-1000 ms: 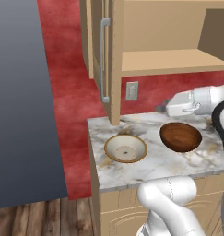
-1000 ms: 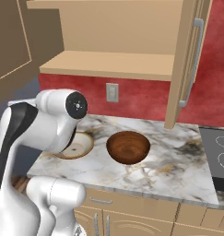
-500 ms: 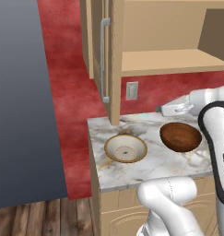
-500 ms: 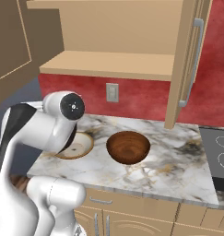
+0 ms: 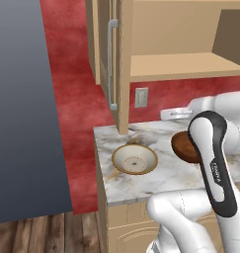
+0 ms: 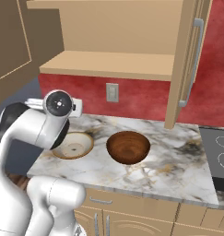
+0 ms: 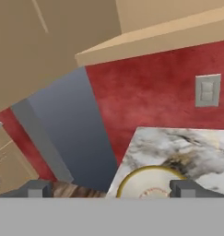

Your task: Open the cabinet. Pick the bowls from the counter and place them in the cabinet. Then close the cabinet.

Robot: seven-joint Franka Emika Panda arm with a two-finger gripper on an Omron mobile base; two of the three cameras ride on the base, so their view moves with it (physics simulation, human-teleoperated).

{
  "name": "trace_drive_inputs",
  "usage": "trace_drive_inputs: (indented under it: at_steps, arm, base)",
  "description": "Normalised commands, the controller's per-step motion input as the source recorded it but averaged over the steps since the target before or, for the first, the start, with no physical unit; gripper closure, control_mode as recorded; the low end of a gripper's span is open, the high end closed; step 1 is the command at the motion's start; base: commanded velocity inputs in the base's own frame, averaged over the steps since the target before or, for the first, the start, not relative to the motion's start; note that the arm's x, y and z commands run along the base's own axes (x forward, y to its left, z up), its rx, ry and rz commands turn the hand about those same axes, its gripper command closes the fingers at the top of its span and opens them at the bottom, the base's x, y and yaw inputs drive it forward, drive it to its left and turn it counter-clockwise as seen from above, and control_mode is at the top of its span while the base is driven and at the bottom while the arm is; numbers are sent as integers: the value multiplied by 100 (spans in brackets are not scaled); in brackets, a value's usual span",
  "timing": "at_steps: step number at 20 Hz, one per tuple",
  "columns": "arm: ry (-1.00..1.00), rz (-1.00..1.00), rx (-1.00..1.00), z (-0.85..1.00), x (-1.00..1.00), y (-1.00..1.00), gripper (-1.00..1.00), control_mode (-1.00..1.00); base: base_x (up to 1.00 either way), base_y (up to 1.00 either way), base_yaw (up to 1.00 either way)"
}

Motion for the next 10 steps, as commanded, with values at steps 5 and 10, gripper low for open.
trace_drive_inputs:
  at_steps: [5,10]
  arm:
    - [14,-18,0,-10,27,-9,-100,-100]
    - [6,-12,-3,-12,27,0,-100,-100]
  base:
    - [0,0,0]
    - [0,0,0]
